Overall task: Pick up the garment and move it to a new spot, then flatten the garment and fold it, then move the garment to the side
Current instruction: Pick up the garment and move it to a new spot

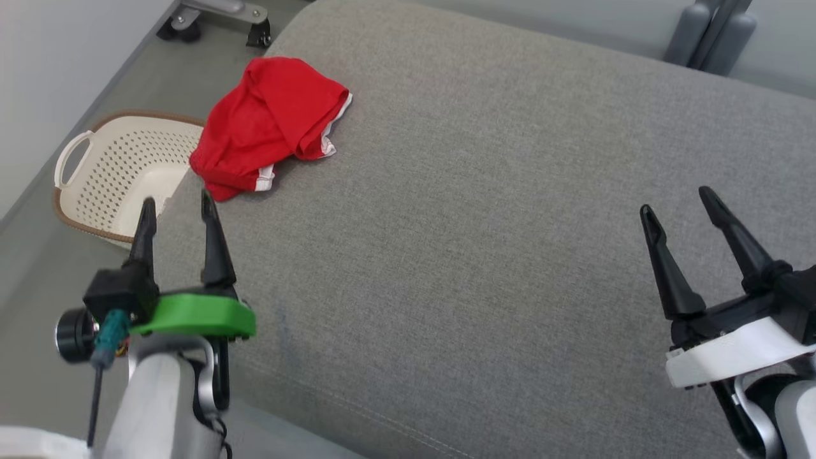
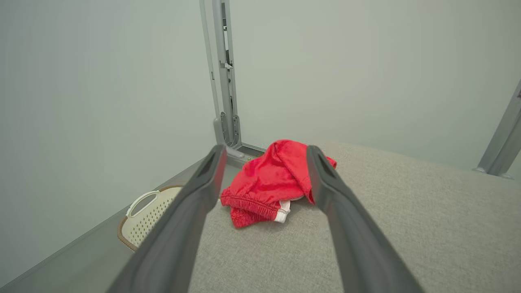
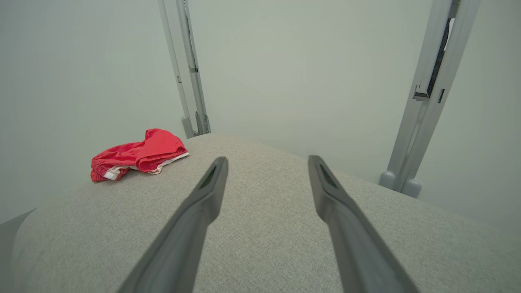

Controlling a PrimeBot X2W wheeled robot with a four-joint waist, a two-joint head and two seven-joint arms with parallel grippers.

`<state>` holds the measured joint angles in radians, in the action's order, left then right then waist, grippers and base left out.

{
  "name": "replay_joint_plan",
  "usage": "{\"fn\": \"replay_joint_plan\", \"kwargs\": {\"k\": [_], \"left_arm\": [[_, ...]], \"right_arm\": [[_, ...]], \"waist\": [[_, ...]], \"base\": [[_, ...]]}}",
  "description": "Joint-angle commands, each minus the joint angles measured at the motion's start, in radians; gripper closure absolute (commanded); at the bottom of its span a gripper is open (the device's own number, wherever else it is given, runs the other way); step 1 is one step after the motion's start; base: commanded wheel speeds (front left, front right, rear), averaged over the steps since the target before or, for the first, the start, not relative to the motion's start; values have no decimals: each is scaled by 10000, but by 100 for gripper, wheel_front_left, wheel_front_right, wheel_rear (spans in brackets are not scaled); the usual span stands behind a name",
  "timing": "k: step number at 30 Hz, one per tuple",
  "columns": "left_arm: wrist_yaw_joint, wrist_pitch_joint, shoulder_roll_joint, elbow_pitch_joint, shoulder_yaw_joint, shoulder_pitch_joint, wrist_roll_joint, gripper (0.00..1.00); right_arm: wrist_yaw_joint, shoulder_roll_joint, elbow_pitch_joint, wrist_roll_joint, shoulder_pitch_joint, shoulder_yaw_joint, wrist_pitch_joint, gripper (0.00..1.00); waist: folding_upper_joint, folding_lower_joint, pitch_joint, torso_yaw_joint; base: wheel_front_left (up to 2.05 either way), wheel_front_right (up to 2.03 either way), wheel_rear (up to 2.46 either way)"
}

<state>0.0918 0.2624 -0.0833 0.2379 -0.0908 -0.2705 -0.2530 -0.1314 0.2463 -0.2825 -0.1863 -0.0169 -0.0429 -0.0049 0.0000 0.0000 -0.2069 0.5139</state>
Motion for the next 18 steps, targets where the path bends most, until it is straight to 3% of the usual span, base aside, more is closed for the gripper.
{"fn": "replay_joint_plan", "kwargs": {"k": [1,10,18], "left_arm": [[-258,28,105,337,154,-722,-305,0],[-1483,16,139,4232,813,-4087,-433,0],[-1898,16,-387,7604,1321,-5890,-725,0]], "right_arm": [[18,210,-208,39,-256,75,152,0],[16,828,-1110,-27,-884,573,591,0],[16,958,-1258,-45,-1010,729,519,0]], "waist": [[0,0,-1686,-736],[0,0,-3941,-1653],[0,0,-4529,-1999]], "base": [[0,0,0],[0,0,0],[0,0,0]]}}
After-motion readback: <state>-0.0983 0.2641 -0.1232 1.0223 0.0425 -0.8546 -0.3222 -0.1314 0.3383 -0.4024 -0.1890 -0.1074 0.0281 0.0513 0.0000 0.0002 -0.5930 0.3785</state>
